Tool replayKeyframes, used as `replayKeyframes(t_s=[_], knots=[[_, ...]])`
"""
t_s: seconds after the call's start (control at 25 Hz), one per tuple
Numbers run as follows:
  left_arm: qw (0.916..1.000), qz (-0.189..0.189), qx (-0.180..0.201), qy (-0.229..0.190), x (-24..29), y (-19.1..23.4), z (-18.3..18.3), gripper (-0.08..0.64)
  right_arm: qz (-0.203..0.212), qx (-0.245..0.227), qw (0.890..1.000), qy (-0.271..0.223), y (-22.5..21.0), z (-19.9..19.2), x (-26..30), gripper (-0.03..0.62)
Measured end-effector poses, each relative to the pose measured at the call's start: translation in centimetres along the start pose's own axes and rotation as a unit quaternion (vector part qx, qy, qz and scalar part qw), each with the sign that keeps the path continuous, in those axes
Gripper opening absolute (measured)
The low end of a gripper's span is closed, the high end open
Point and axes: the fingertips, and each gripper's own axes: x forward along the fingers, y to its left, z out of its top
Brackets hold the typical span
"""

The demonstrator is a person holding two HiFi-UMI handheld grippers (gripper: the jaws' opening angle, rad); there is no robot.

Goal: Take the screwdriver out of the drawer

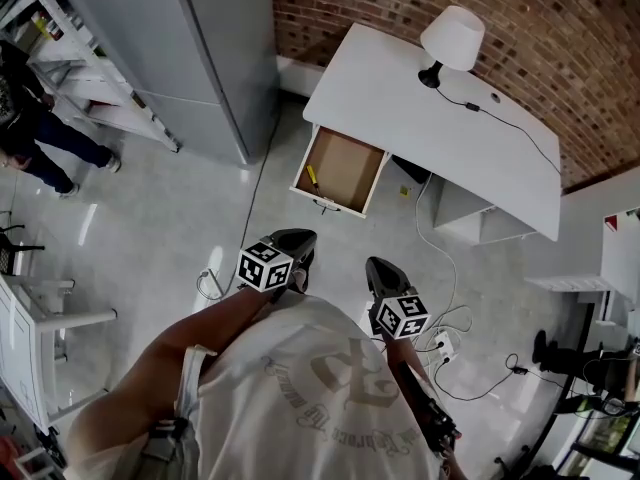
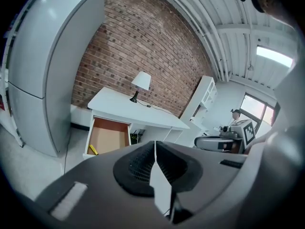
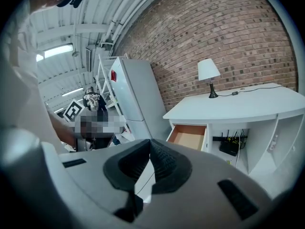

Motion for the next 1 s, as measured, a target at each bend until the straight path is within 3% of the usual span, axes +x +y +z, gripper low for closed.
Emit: replayKeyframes(t_s=[1.0], knots=[[0.999, -0.044, 0.004, 0.002, 9.2, 8.9, 10.9, 0.014, -0.046, 0.008, 0.999, 0.003, -7.6, 8.0, 10.3, 0.006]])
